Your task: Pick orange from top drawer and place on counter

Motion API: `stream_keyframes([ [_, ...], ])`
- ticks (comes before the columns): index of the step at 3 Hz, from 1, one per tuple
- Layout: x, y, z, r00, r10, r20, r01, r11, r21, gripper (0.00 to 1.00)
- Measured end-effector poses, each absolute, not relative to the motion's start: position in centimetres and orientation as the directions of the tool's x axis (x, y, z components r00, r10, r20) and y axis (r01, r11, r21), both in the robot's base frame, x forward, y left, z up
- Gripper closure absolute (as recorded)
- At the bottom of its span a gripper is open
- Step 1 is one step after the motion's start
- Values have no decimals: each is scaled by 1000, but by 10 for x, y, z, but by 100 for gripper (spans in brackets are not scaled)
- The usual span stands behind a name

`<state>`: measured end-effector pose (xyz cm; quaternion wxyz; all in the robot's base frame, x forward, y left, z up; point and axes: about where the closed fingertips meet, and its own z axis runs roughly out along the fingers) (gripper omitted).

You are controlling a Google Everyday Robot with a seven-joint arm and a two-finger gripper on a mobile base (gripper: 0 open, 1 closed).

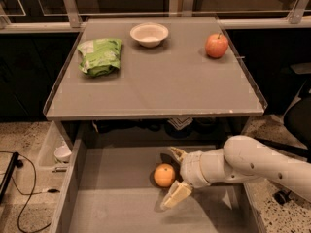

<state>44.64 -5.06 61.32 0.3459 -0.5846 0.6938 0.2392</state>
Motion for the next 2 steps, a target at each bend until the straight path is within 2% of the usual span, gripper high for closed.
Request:
stream_keyframes([
  [1, 446, -51, 613, -77, -646, -760, -977, 202, -73, 19],
  [2, 446, -51, 613, -77, -646, -760, -977, 202, -72, 42],
])
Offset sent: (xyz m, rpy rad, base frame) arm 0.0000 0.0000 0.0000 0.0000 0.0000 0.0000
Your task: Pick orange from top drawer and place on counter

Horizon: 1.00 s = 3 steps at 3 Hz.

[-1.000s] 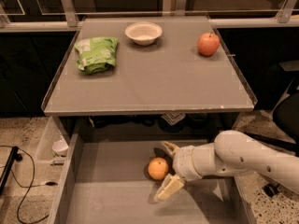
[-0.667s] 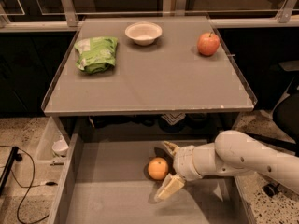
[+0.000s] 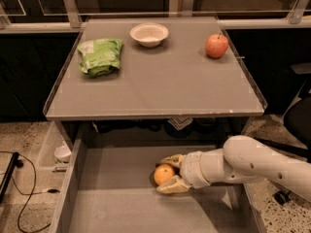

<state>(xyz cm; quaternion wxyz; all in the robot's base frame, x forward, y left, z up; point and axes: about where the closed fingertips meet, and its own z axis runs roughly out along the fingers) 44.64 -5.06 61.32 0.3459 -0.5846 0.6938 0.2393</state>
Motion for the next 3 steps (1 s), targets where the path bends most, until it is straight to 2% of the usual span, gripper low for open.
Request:
stream_keyframes([
  [2, 442, -52, 624, -85, -650, -755, -972, 220, -79, 88],
  [3, 446, -58, 660, -63, -678, -732, -968, 220, -121, 100],
])
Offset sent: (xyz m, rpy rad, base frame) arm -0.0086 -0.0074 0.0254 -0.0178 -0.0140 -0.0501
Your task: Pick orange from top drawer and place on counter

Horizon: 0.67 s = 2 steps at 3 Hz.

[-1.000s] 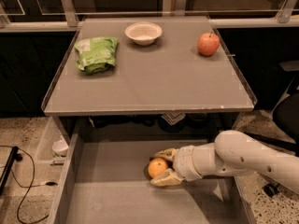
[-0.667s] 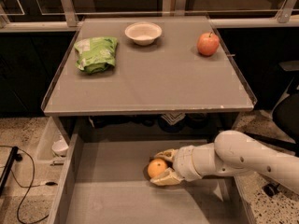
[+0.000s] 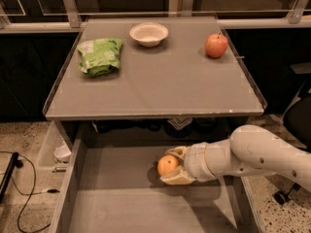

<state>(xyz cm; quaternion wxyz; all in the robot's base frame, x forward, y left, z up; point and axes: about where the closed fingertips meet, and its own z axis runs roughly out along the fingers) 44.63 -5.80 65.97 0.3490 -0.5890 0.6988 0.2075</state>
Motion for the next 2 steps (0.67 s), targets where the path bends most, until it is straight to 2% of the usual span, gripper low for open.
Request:
stream_keyframes([
  [2, 475, -103, 785, -8, -746, -666, -934, 243, -261, 100],
])
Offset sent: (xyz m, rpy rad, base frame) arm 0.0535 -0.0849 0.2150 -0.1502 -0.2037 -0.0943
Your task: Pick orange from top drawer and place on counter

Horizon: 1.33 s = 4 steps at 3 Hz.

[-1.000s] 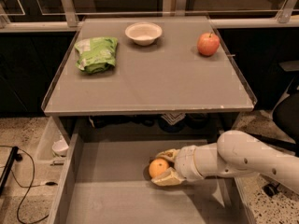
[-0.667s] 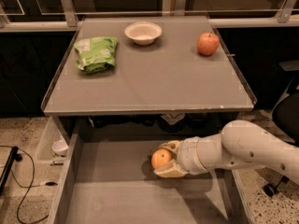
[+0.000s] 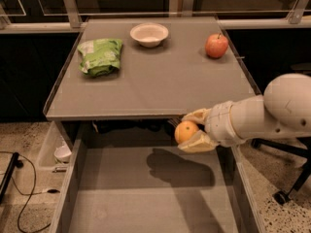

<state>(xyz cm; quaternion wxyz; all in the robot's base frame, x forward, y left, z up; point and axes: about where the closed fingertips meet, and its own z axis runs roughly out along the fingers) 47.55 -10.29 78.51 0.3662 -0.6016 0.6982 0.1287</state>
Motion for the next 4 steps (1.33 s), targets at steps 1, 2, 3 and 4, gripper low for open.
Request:
stream_keyframes([
  [1, 488, -124, 854, 27, -763, -645, -914, 243, -326, 100],
  [2, 488, -124, 854, 27, -764, -645, -914, 242, -326, 100],
  [3, 491, -123, 859, 40, -765, -643, -902, 249, -352, 100],
  [4, 531, -127, 872, 58, -746, -664, -867, 291, -404, 100],
])
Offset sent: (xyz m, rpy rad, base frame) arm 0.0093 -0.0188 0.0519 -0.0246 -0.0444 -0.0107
